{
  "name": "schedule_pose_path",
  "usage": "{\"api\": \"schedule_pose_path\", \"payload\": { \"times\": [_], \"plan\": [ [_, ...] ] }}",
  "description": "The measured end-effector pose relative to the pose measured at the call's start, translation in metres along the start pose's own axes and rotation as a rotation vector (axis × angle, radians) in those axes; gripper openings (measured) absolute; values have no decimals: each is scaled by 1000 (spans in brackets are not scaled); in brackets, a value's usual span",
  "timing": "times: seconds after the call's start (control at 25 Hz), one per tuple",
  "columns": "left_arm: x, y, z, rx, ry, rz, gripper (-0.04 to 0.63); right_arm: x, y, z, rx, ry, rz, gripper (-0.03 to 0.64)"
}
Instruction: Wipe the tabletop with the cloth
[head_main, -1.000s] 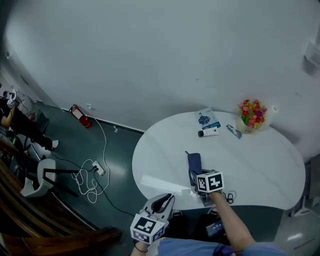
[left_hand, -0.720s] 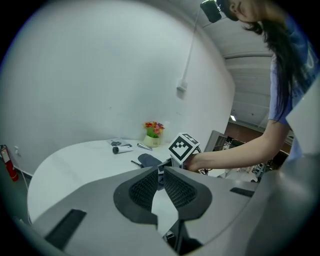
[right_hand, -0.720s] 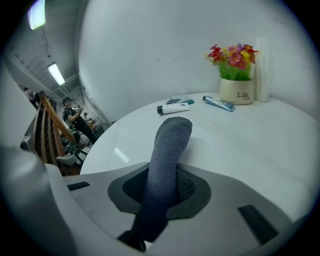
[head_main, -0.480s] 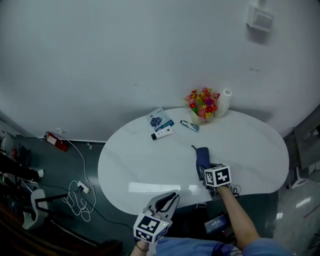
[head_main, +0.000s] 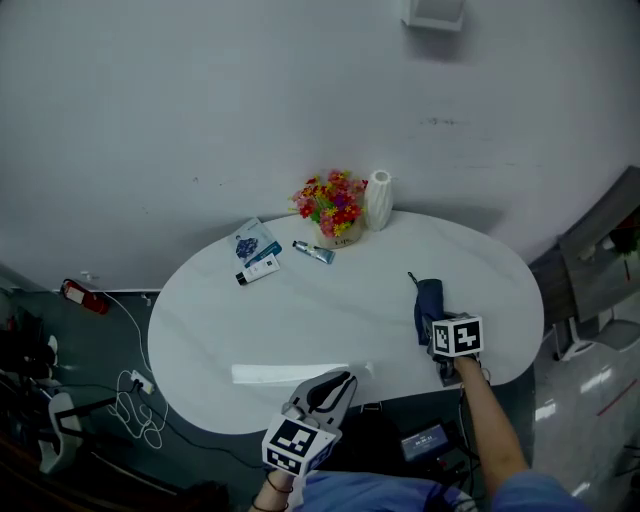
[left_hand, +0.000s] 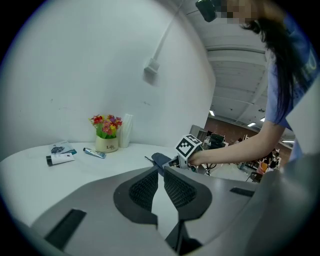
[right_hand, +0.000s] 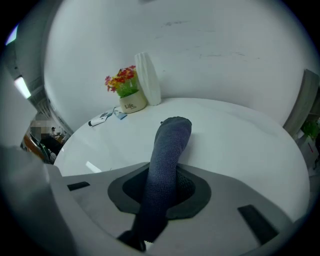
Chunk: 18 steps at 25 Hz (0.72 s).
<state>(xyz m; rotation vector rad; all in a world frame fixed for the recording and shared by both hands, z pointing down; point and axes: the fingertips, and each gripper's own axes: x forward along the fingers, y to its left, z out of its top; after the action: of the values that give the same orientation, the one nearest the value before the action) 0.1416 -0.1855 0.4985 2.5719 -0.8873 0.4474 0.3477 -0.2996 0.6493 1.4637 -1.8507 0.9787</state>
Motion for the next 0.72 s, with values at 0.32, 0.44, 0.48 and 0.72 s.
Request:
{"api": "schedule_pose_path", "payload": {
  "times": [0.32,0.44,0.48,0.72],
  "plan": [
    [57,-47,9,11,23,-73,31,-33,-142,-4,68,-3,-134,77],
    [70,-58,12,23,33,-94,31,-44,-189,-9,112,-6,-188,77],
    [73,-61,14,28,37,-100,31,-47,-205,-10,125,-8,-208,77],
    [82,-73,14,50,71,-119,31,-74,-294,-26,199,-5,-346,78]
  ]
}}
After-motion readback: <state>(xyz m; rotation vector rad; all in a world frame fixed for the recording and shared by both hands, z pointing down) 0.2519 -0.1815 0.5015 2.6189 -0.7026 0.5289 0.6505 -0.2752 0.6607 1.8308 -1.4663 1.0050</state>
